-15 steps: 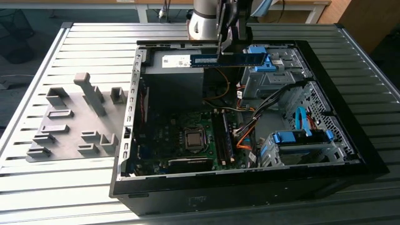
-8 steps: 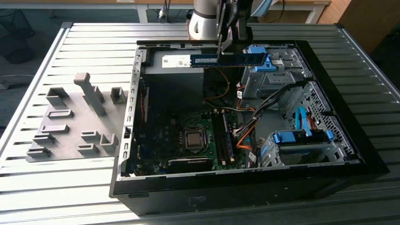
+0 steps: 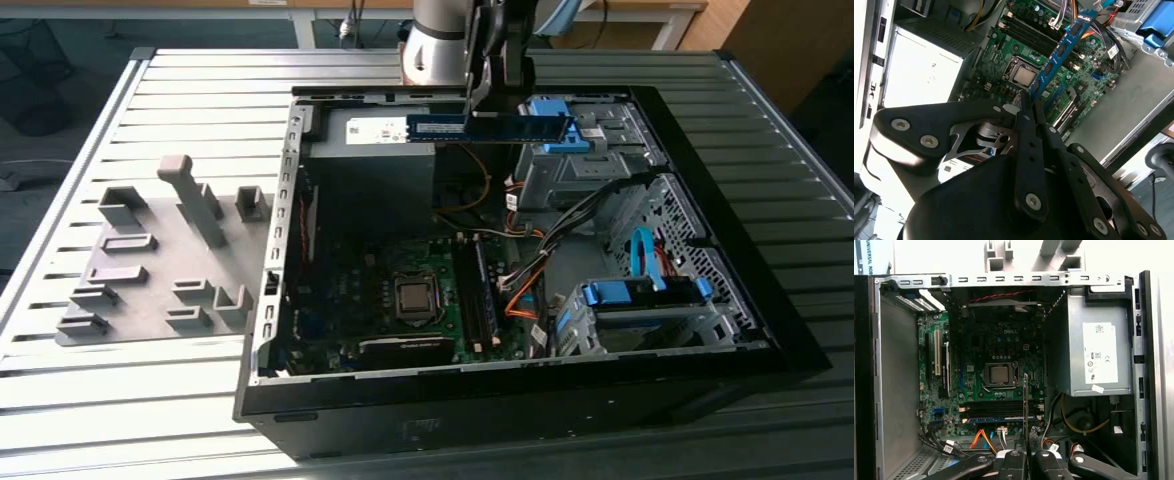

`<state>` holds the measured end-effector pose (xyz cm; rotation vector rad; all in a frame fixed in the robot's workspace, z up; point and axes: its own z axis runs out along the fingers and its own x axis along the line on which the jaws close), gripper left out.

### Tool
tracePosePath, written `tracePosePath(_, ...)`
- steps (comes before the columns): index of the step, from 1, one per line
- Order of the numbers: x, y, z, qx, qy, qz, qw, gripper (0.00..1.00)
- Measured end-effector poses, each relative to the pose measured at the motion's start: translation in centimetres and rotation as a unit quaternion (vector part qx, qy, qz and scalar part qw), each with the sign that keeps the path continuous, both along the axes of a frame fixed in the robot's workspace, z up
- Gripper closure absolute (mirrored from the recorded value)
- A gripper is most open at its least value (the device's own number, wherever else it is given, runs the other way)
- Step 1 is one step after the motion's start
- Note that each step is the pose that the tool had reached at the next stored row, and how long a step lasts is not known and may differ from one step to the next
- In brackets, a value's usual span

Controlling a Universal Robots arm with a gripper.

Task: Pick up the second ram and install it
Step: 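Insert the second ram into the second slot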

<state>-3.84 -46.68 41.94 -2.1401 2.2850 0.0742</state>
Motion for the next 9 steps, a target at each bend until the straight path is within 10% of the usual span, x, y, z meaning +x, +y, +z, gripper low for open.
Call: tracePosePath(9,0.0,0.0,-0.03,0.0,0.0,-0.035,0.9994,0.86)
